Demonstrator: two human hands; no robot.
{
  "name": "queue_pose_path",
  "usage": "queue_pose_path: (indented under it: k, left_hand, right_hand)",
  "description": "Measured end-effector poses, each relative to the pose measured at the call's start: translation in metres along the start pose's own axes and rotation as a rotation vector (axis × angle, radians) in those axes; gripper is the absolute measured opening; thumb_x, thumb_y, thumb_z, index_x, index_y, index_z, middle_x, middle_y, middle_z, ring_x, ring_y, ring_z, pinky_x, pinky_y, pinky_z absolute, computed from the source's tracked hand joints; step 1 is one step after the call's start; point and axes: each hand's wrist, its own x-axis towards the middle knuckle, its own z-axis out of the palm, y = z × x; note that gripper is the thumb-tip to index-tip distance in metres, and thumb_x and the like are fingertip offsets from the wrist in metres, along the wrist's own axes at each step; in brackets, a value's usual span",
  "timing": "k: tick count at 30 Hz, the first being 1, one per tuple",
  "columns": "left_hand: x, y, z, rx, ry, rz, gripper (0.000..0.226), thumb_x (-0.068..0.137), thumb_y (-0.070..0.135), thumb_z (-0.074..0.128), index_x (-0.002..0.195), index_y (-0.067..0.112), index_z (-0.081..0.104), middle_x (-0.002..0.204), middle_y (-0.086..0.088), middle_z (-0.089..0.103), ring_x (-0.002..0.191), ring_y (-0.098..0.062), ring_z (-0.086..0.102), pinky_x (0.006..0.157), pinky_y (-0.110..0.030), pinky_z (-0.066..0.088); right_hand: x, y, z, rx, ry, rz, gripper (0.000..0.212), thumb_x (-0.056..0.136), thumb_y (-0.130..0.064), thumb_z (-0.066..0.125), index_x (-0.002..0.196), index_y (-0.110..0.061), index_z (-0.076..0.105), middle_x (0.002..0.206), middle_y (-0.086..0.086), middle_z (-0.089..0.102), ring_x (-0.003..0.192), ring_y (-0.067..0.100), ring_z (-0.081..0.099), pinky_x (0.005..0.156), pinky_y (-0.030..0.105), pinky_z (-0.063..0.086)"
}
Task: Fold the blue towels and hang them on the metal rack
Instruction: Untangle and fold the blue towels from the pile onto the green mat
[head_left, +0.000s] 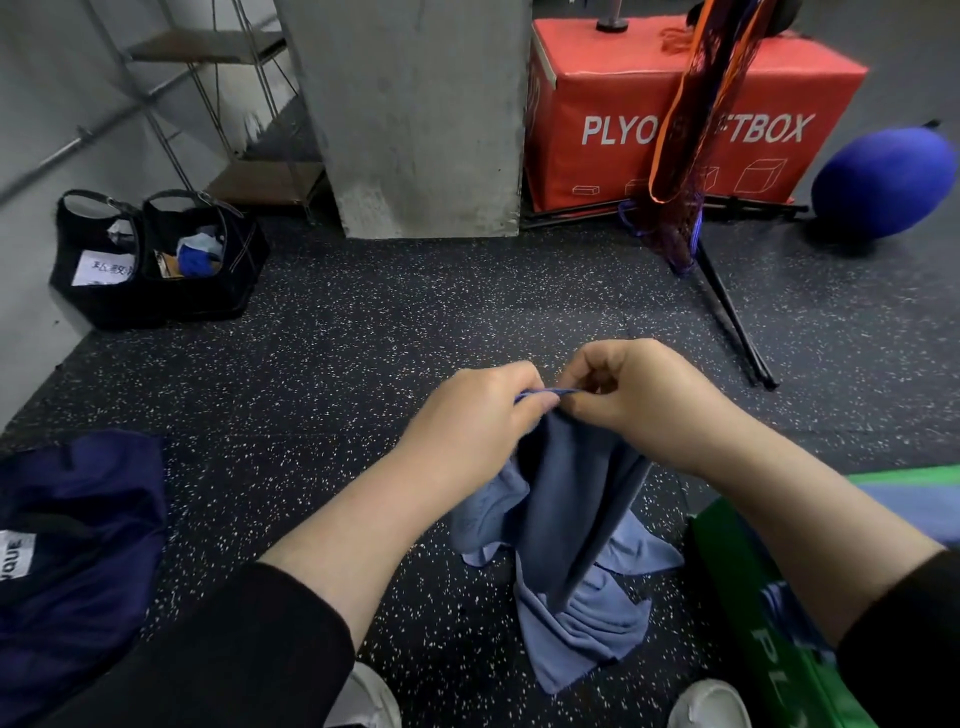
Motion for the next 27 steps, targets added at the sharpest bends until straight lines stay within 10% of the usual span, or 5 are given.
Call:
queue_pose_path:
  k: [11, 19, 27]
  left_hand:
    - [0.008, -0.035, -0.032, 0.151, 0.31, -0.262, 0.025, 0.101, 0.042, 0.052, 0.087, 0.024, 0.061, 0.081, 0.002, 0.067, 0.085, -0.033, 0.063, 0.077, -0.043, 0.053]
    - [0.005, -0.001, -0.015, -0.047, -0.022, -0.004, 0.048, 0.101, 0.04, 0.056, 0.149, 0.04, 0.049, 0.123, 0.001, 0.071, 0.115, -0.02, 0.063, 0.099, -0.034, 0.048]
    - [0.008, -0.002, -0.006, 0.061, 0.033, -0.068, 0.026, 0.1, 0.044, 0.057, 0.088, 0.023, 0.063, 0.073, 0.003, 0.065, 0.078, -0.022, 0.06, 0.068, -0.035, 0.045]
  right_hand:
    - [0.002, 0.018, -0.006, 0.008, 0.043, 0.049, 0.018, 0.084, -0.027, 0.079, 0.074, -0.023, 0.065, 0.07, -0.004, 0.068, 0.059, 0.008, 0.053, 0.058, 0.029, 0.043]
    - [0.003, 0.006, 0.004, 0.03, 0.084, -0.066, 0.01, 0.089, -0.023, 0.075, 0.08, -0.025, 0.072, 0.063, -0.016, 0.061, 0.058, 0.0, 0.048, 0.058, 0.013, 0.039]
    - [0.005, 0.01, 0.007, -0.009, 0.072, -0.011, 0.016, 0.084, -0.032, 0.08, 0.075, -0.025, 0.068, 0.061, -0.018, 0.062, 0.054, -0.002, 0.049, 0.053, 0.014, 0.037]
